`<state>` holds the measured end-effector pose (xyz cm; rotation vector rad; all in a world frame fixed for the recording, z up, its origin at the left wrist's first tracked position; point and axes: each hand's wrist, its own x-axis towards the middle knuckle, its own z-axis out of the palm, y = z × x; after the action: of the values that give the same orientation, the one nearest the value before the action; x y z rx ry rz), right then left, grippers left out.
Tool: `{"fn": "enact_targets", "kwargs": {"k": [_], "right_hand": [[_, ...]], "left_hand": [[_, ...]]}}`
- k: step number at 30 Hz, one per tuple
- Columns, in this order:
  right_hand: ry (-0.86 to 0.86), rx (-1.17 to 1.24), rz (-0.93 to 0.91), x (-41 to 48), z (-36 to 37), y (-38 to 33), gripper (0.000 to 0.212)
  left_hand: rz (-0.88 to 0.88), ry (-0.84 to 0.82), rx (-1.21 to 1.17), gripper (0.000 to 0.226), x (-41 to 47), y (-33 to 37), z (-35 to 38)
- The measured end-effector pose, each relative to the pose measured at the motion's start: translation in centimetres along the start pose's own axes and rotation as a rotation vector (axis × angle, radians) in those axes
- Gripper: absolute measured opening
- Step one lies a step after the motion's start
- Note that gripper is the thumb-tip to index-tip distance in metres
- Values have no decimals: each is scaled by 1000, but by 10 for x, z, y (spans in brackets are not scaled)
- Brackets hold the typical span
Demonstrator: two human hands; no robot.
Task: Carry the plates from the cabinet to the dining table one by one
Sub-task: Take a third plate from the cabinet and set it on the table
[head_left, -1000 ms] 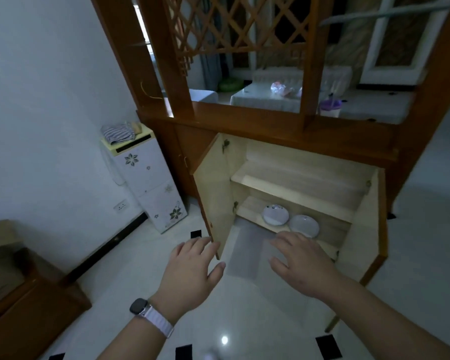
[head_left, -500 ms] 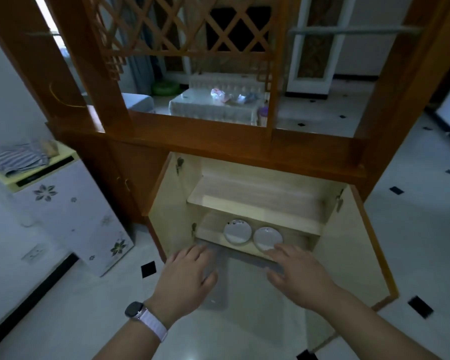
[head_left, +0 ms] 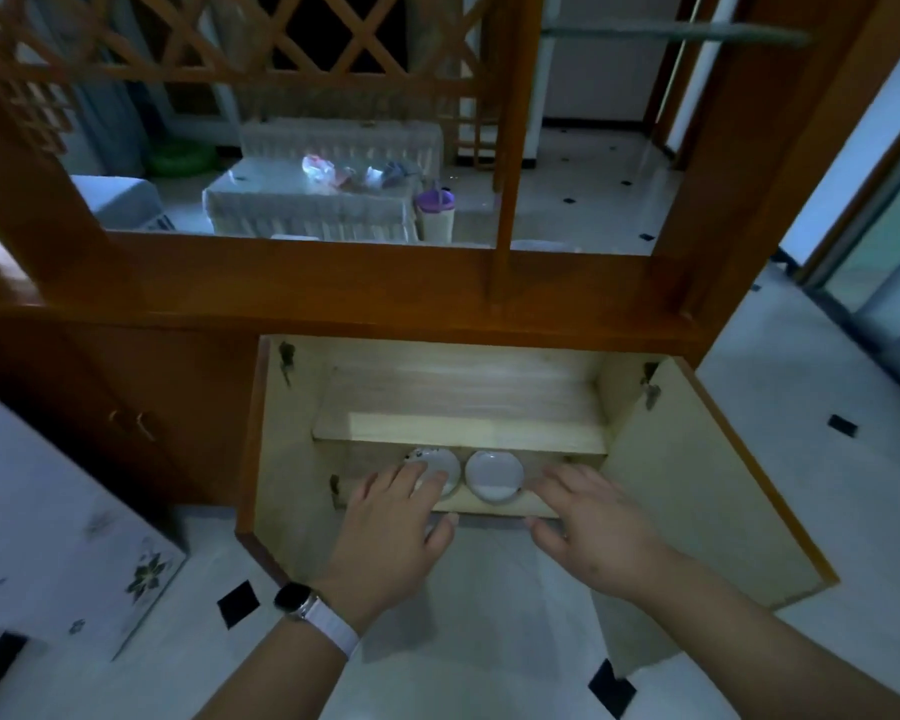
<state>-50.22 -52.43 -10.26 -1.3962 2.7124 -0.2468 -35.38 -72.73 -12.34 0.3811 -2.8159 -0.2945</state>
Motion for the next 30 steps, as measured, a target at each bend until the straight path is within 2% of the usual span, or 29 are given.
{"fn": "enact_targets", "kwargs": {"k": [6,12,17,22,27,30], "right_hand": [[7,-1,64,21,2,8,50],[-54,32,32,65,24,17,60],[-80,44,-25,113,62,35,59],[-117,60,-49,165,125,61,64],[-127,105,-60,205,234,96,62],[-124,132,-68,230,305,118,53]], "left_hand": [[13,-16,17,46,28,-18,11],[-104,-42,69,39,45,-41,41],[-205,-90,98,39,67,-63,87],[-236,-115,71,44,103,-91,170],[-283,-153,-1,47,107,-121,290],[-312,-138,-20,45,106,-142,362]]}}
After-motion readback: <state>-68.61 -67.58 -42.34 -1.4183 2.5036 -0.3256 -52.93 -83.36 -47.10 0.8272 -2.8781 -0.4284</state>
